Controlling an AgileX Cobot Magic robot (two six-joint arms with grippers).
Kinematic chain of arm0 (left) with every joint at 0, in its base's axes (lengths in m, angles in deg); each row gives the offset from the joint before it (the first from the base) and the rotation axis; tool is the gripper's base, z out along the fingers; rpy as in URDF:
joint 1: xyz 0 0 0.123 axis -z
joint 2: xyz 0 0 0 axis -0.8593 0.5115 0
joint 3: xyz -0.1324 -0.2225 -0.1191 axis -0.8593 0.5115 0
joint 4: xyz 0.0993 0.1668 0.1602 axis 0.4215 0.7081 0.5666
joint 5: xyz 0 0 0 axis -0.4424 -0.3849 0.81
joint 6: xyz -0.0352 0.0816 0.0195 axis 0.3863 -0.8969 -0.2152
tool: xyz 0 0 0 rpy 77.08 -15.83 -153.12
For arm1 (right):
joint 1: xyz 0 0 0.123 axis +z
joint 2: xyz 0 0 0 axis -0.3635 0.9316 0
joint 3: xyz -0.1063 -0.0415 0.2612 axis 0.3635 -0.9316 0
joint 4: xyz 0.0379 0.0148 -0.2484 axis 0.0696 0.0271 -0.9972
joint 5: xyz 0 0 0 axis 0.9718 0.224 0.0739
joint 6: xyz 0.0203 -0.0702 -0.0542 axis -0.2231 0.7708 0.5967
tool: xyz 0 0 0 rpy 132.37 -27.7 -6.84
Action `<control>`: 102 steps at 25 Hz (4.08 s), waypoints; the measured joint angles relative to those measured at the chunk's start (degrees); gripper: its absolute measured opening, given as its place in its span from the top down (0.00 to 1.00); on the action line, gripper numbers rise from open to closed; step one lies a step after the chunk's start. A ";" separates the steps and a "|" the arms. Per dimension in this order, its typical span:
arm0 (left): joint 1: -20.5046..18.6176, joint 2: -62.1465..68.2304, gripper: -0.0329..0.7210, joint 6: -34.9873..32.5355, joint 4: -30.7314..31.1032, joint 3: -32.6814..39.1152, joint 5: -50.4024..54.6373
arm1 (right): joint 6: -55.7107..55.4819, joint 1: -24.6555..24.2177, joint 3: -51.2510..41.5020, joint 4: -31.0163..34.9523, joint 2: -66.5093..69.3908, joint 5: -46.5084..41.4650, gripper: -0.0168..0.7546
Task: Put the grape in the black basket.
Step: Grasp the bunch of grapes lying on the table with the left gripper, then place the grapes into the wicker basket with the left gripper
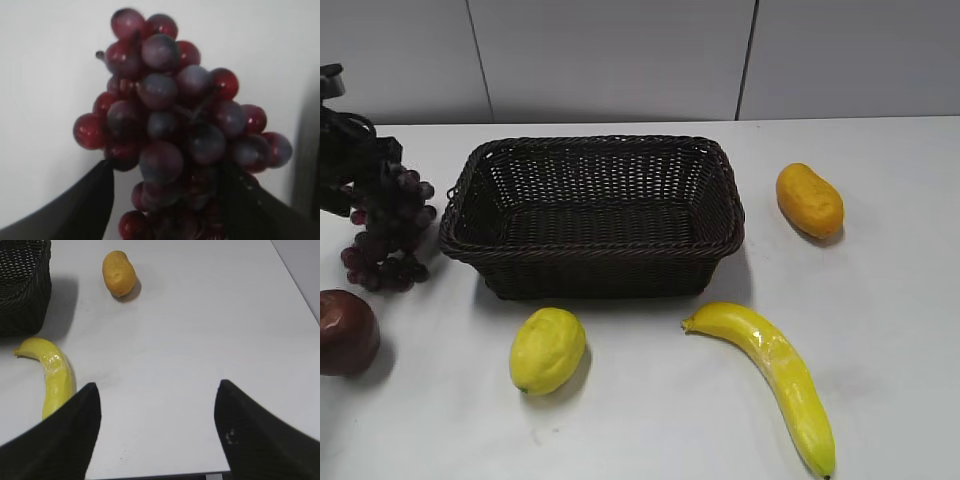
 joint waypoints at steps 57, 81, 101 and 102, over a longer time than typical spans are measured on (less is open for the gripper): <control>8.43 -29.31 0.80 -0.29 -4.93 -1.48 -2.42 | 0.00 0.00 0.00 0.00 0.00 0.00 0.28; 25.24 -3.94 0.59 -0.36 -6.17 -1.35 -7.83 | 0.00 0.00 0.00 0.00 0.00 0.00 0.28; 25.24 -26.43 0.21 -0.36 6.41 -1.35 2.45 | 0.00 0.00 0.00 0.00 0.00 0.00 0.28; 25.17 -28.52 0.22 -0.36 7.74 -1.35 4.19 | 0.00 0.00 0.00 0.00 0.00 0.00 0.28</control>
